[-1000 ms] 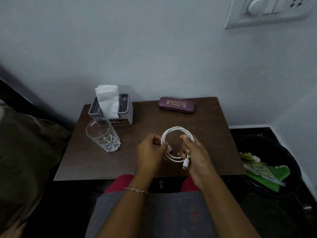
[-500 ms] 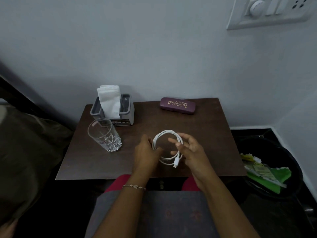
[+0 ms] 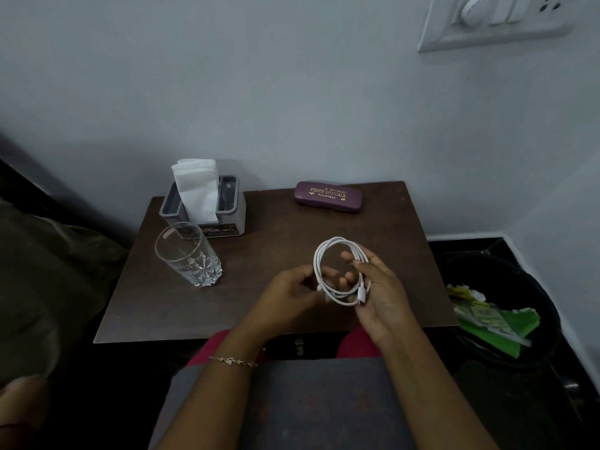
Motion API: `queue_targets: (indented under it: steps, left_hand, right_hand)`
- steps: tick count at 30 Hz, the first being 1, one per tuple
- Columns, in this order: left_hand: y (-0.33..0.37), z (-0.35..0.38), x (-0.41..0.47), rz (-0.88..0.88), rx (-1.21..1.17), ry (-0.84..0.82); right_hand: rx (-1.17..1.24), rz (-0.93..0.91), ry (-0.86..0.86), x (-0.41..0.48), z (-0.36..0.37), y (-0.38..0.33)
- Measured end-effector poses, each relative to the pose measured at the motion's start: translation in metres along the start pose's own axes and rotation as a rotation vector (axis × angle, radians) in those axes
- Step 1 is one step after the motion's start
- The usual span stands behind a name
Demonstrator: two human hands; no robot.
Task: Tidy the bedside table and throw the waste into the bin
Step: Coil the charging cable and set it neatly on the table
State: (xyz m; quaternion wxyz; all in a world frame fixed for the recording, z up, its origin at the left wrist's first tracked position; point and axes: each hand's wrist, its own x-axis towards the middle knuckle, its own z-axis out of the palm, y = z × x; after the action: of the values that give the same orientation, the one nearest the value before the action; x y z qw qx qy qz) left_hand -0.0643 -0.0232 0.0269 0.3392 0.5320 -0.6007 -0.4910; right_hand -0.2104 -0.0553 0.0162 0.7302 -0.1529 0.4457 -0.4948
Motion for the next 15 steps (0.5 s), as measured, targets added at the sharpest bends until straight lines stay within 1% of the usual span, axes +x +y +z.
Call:
queue_targets:
  steps: [2,5,10,15]
  left_hand:
    - [-0.007,0.002,0.001,-0.053,-0.015,0.027]
    - [-0.010,0.006,0.002,-0.165,-0.132,-0.044]
    - [-0.002,0.006,-0.002,-0.242,-0.287,-0.143]
    - [-0.001,0.004,-0.009,-0.309,-0.346,-0.175]
  right_hand:
    - [-0.020,-0.023,0.002,0.000,-0.002,-0.001]
    - [-0.047,-0.047,0.008,0.000,-0.004,-0.003]
    - [0.148,-0.057,0.055,0.000,-0.003,-0.002]
    - [0.162,-0.064,0.128,0.002,-0.004,-0.002]
